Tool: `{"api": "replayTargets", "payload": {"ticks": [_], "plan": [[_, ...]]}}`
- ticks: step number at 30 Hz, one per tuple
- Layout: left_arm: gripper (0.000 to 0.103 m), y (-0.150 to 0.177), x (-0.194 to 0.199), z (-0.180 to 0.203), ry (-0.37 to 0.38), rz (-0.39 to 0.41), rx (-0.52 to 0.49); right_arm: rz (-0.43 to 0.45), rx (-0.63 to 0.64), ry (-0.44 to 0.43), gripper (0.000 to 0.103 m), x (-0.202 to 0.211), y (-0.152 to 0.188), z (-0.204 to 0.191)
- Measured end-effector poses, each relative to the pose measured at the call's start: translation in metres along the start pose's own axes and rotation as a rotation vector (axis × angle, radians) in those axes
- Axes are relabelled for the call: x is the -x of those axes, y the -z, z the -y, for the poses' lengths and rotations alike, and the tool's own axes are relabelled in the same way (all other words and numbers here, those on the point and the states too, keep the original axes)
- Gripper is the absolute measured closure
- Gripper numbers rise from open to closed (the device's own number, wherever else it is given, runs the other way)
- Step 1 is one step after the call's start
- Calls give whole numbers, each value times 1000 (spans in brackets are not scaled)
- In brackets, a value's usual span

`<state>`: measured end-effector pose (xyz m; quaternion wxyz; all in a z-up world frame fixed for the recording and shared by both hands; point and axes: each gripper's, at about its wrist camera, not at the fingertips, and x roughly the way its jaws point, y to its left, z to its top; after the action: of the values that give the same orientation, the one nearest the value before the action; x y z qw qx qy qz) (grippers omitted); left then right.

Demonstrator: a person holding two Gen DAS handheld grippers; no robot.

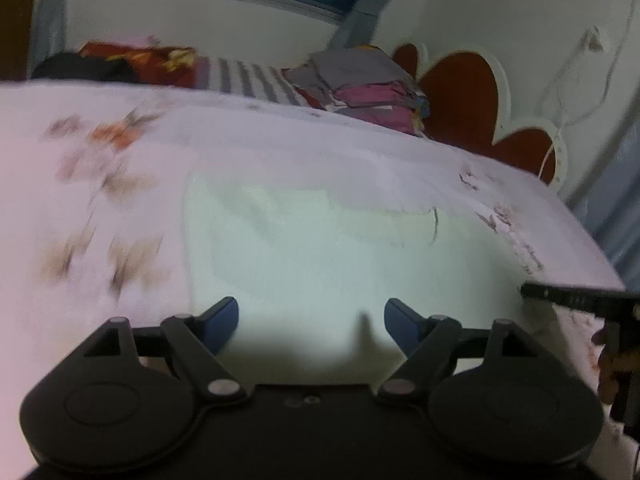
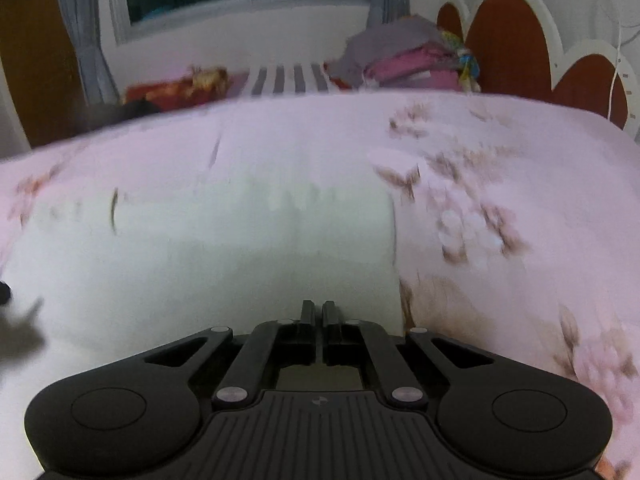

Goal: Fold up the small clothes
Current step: 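Move both tools over the folded sweater toward its hem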

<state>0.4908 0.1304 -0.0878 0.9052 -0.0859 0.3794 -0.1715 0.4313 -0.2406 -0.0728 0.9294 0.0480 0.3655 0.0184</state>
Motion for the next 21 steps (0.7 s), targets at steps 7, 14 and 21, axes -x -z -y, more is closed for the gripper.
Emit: {"api": "replayTargets", "payload": {"ticks": [7, 14, 21], "plan": [[24, -37, -57, -36, -19, -8, 24, -29, 22, 117, 103, -43, -20, 16], [22, -49, -49, -19, -23, 47, -45, 31, -79, 68, 103, -23, -37, 16], [21, -55, -73, 0, -103, -20, -81, -22, 65, -98, 103, -54, -54, -86]]}}
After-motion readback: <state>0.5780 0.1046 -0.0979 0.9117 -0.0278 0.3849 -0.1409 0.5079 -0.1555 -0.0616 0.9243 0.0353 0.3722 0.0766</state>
